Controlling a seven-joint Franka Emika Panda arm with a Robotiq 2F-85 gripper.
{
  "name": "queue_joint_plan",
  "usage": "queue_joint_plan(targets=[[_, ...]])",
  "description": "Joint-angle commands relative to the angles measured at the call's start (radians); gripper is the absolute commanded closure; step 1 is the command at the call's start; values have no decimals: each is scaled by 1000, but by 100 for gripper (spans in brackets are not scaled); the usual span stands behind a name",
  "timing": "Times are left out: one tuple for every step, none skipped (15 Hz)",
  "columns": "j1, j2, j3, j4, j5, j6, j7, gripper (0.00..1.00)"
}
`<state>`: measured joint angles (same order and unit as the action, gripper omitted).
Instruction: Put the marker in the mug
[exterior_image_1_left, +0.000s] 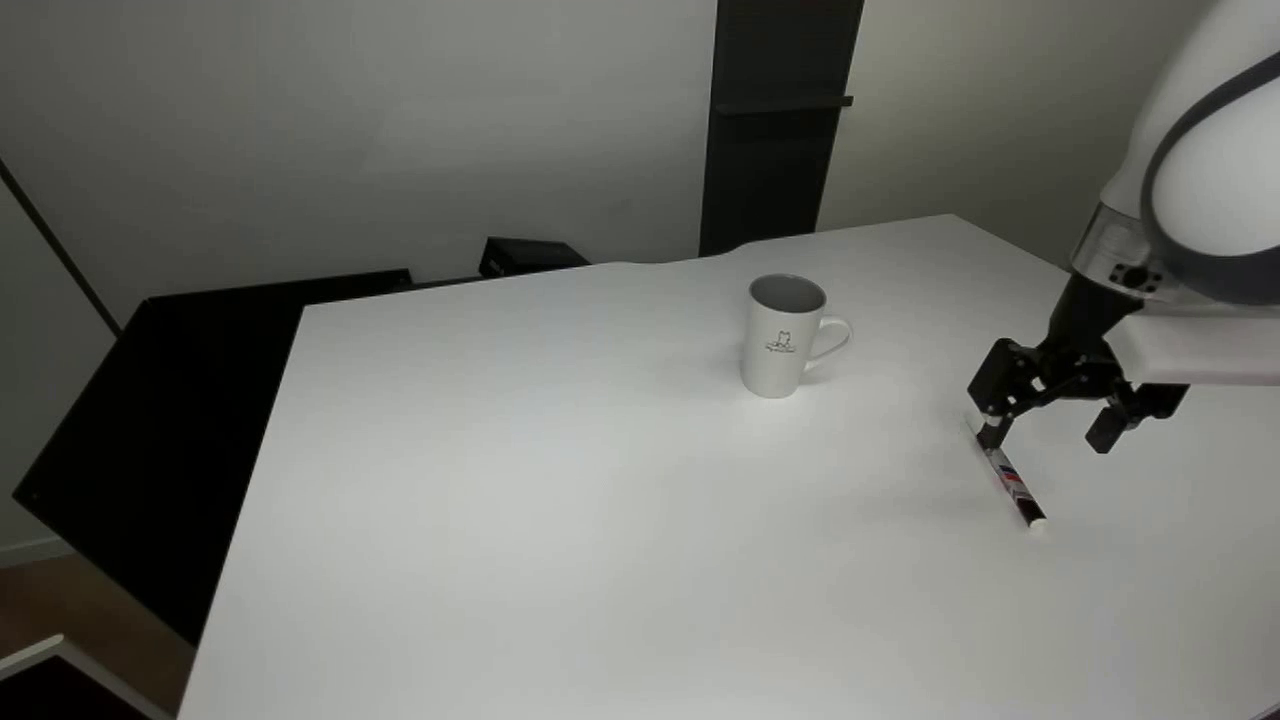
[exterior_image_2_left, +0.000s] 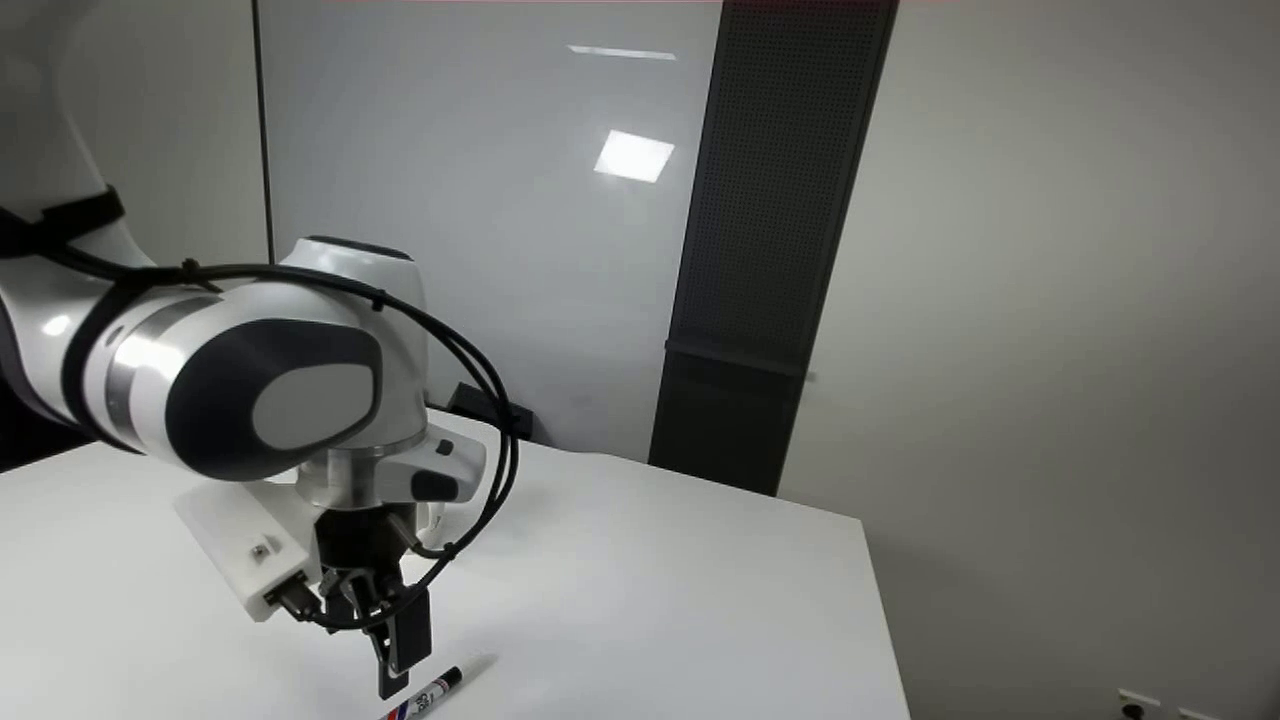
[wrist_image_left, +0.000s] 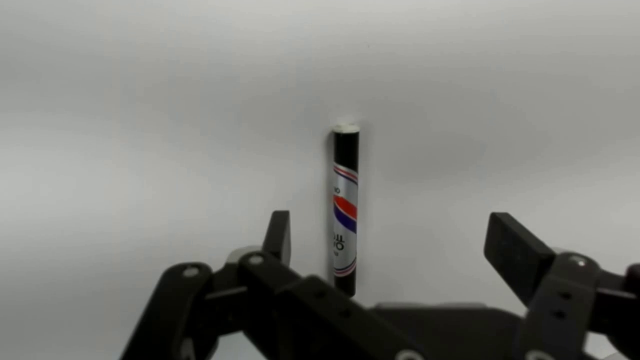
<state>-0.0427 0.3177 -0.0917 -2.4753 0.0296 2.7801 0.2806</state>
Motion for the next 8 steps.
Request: queue_joint_plan(targets=[[39,52,-51,11,-18,40,40,0],[47,64,-65,11,-23,52,41,0],[50,75,-73,12,-21,63,36,0],[44,87,-70,11,-8,77,23,0],[36,97,-63,10,7,88,11,0],[32,109,-57,10,19,97,5,0],[30,119,-53,11,29,99,3,0],[28,127,-49,12,40,99,0,0]])
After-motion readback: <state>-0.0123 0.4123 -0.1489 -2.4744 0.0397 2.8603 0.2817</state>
